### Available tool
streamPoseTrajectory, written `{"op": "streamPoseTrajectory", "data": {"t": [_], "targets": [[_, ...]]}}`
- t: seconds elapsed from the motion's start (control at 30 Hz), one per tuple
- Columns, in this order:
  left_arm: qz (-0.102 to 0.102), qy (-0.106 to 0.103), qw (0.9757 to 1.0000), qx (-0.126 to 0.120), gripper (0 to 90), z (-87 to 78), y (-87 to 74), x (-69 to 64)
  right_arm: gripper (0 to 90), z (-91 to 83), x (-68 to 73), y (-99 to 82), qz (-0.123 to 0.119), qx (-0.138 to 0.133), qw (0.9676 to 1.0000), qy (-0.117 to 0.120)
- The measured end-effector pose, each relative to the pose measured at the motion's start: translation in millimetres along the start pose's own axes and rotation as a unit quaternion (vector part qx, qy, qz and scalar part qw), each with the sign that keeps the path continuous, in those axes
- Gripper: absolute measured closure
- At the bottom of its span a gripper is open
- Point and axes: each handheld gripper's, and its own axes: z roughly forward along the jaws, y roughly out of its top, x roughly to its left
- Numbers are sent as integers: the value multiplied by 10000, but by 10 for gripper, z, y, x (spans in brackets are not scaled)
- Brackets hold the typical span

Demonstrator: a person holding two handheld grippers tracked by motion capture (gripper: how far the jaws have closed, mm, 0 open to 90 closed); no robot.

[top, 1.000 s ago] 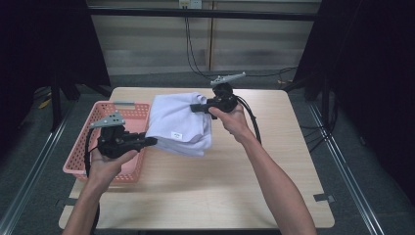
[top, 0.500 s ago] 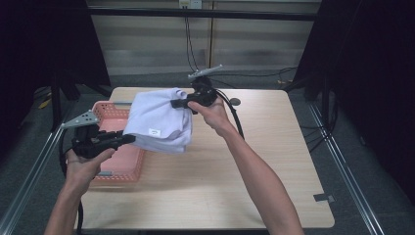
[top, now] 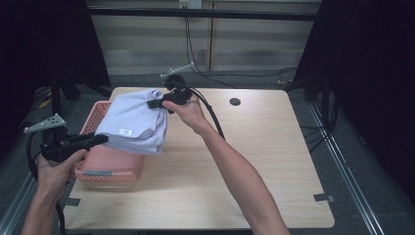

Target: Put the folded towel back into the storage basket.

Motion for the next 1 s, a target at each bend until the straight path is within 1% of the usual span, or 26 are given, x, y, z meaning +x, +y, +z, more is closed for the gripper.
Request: {"op": "streamPoseTrajectory", "data": {"t": [0.07, 0.13, 0.2, 0.27, 0.37, 0.43, 0.5, 0.53, 0.6, 0.67, 0.7, 0.73, 0.77, 0.83, 0.9, 0.97, 1.0], "targets": [[-25, 46, 10000, -19, 732, -51, -14, 41, 683, 76, 25, 33, -2, 17, 10000, 31], [-96, 80, 9999, -72, 732, -109, -25, 100, 683, 155, 38, 57, 25, 49, 10000, 49], [-125, 151, 9998, -45, 733, -154, -32, 153, 683, 253, 59, 51, 121, 64, 9999, 44], [-190, 184, 9996, -71, 733, -202, -45, 199, 683, 346, 84, 44, 136, 104, 9998, 49], [-211, 290, 9993, -63, 733, -264, -70, 248, 683, 444, 112, 60, 207, 100, 9997, 75], [-297, 398, 9988, -32, 733, -293, -82, 288, 683, 495, 147, 89, 174, 102, 9998, 44], [-336, 477, 9983, -15, 733, -322, -80, 333, 683, 550, 172, 121, 97, 189, 9998, -14], [-330, 522, 9981, -6, 733, -344, -78, 358, 683, 589, 188, 140, 104, 192, 9998, -27], [-424, 600, 9973, -79, 735, -395, -82, 401, 682, 652, 212, 152, 122, 145, 9998, -22], [-458, 654, 9968, -73, 736, -440, -102, 448, 682, 728, 240, 144, 133, 154, 9998, -7], [-481, 631, 9968, -93, 736, -457, -125, 475, 683, 765, 255, 136, 144, 146, 9998, 3], [-551, 650, 9963, -95, 736, -466, -155, 498, 683, 803, 267, 124, 158, 166, 9997, 18], [-556, 719, 9959, -41, 736, -474, -189, 525, 684, 838, 285, 108, 191, 183, 9996, 28], [-635, 729, 9953, 4, 736, -474, -275, 575, 684, 906, 302, 62, 171, 225, 9996, 42], [-639, 779, 9949, 104, 736, -451, -351, 609, 685, 968, 294, 7, 223, 276, 9994, 47], [-668, 809, 9944, 149, 736, -421, -406, 639, 686, 1032, 275, -46, 266, 333, 9991, 31], [-666, 878, 9937, 186, 735, -403, -425, 649, 686, 1064, 268, -71, 267, 353, 9990, 19]]}}
